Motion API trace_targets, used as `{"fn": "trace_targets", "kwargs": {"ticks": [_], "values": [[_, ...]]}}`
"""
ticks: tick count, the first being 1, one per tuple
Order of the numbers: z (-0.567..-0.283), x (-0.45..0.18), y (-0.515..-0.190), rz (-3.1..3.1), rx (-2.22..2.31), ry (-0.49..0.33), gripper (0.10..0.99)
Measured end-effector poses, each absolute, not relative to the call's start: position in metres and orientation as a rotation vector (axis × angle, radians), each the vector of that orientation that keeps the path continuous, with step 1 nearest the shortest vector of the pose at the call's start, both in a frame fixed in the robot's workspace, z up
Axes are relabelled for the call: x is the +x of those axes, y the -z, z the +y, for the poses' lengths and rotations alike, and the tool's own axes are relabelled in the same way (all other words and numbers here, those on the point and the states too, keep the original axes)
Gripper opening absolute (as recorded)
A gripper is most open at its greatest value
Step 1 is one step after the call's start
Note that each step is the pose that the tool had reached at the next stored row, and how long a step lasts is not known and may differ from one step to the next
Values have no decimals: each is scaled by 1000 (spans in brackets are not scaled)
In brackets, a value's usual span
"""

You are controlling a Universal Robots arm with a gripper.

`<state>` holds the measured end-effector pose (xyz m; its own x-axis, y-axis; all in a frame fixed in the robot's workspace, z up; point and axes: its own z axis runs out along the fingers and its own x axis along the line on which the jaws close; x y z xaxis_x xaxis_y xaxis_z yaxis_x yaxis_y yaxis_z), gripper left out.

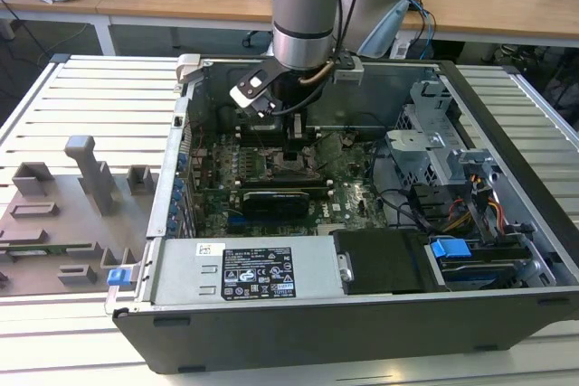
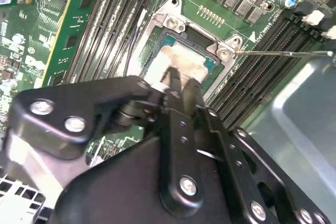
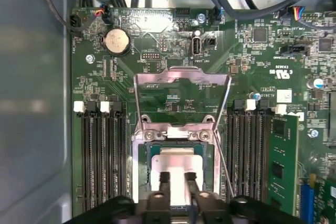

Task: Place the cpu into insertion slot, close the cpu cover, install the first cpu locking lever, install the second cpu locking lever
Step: 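Place the cpu into insertion slot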

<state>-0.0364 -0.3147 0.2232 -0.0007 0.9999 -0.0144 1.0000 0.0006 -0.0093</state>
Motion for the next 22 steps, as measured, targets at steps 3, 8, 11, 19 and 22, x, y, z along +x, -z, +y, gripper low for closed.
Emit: {"fn": "trace_targets", "kwargs": {"ticks": [3,8,11,19,22], "values": [[-315,-36,-230,2220,2218,26,106],[-315,-36,-250,2220,2218,26,106],[-315,-36,-263,2220,2218,26,106],[-314,-36,-302,2220,2218,25,106],[-315,-36,-302,2220,2218,26,106]]}}
